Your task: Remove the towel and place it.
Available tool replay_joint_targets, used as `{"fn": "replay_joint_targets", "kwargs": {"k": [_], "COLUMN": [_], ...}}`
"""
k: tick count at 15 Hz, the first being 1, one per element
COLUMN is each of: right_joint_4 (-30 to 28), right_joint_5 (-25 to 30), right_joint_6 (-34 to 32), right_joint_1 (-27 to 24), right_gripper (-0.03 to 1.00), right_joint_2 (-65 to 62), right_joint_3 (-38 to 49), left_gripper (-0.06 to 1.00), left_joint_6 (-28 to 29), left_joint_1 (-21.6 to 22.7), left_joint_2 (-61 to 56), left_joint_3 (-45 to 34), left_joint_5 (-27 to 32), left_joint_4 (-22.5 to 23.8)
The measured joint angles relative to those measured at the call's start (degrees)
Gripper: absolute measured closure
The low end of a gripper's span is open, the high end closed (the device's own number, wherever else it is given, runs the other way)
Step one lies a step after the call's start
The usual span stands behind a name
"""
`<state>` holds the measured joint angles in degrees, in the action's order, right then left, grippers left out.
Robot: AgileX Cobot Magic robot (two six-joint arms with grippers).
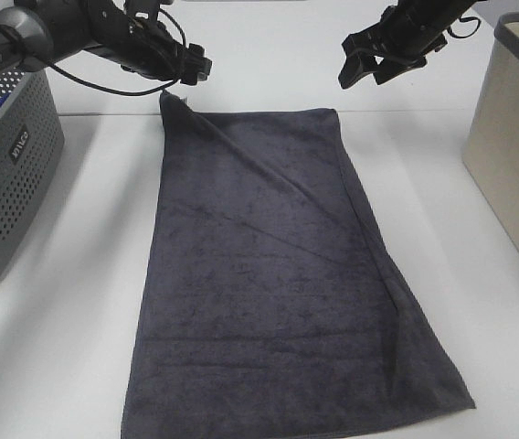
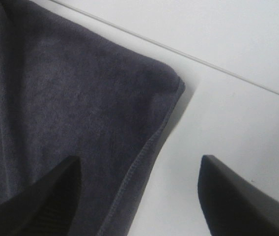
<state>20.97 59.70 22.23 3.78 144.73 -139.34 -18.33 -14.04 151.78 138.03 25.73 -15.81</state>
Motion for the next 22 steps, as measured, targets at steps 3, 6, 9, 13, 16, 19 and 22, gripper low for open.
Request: {"fn": "replay_joint_targets", "kwargs": {"k": [3,6,9,13,16,19,22], "right_joint_4": [0.80,2.86,4.98,11.75,15.93,16.27,16.27], "right_joint_5": [-1.43,-12.32,-19.42,-27.96,-30.31,-31.51,-32.37], "right_joint_6": [-0.06,-0.11,0.34,7.56,10.94,12.49,13.75], "right_joint_1": [0.00,0.00,0.00,0.00,0.06,0.97,1.83], "right_gripper": [0.30,0.30,0.30,0.30,0.30,0.30,0.31], "right_joint_2": [-0.06,2.75,6.99,11.29,12.26,14.09,15.24], "right_joint_3": [0.00,0.00,0.00,0.00,0.00,0.00,0.00], "left_gripper": [0.19,0.19,0.19,0.19,0.19,0.19,0.19], "left_joint_6": [0.06,0.06,0.06,0.06,0.06,0.06,0.06], "left_joint_1": [-0.06,-0.69,-1.38,-1.43,-1.43,-1.43,-1.43], "left_joint_2": [1.43,2.46,2.46,2.46,2.46,2.46,2.46], "left_joint_3": [0.00,0.00,0.00,0.00,0.00,0.00,0.00], "left_joint_5": [0.00,0.17,0.17,1.78,1.83,1.83,1.83], "left_joint_4": [0.06,0.06,0.06,0.06,0.06,0.06,0.06]}}
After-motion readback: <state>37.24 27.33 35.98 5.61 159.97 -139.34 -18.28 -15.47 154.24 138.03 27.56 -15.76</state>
